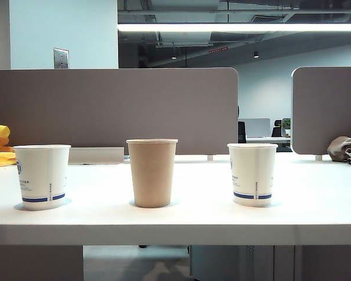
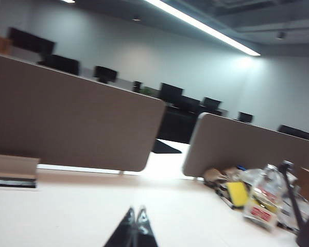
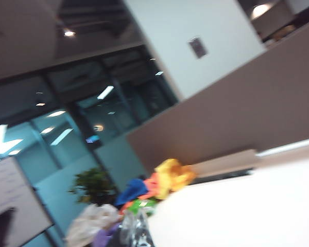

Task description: Pick up all the paper cups on the table one by one and stack them together.

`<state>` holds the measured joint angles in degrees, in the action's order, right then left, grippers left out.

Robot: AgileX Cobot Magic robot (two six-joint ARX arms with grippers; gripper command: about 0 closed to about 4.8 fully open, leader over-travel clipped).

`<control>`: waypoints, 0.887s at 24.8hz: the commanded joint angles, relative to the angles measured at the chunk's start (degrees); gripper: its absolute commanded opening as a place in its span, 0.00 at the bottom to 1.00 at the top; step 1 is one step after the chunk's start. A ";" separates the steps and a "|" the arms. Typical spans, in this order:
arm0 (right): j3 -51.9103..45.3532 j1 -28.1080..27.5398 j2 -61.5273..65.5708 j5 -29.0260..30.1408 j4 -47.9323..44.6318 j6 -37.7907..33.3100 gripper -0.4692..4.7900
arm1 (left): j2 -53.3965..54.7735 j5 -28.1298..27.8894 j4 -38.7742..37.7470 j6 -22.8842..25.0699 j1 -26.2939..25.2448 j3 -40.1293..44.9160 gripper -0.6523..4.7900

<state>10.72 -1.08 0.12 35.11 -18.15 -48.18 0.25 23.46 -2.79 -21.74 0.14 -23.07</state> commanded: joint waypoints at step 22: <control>37.64 -0.98 36.30 -2.62 63.12 50.58 0.08 | 39.34 10.25 -29.81 8.02 -0.02 -23.93 0.11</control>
<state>46.26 -2.81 34.15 34.28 42.06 -0.99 38.04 30.30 -32.99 -13.93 0.14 -45.63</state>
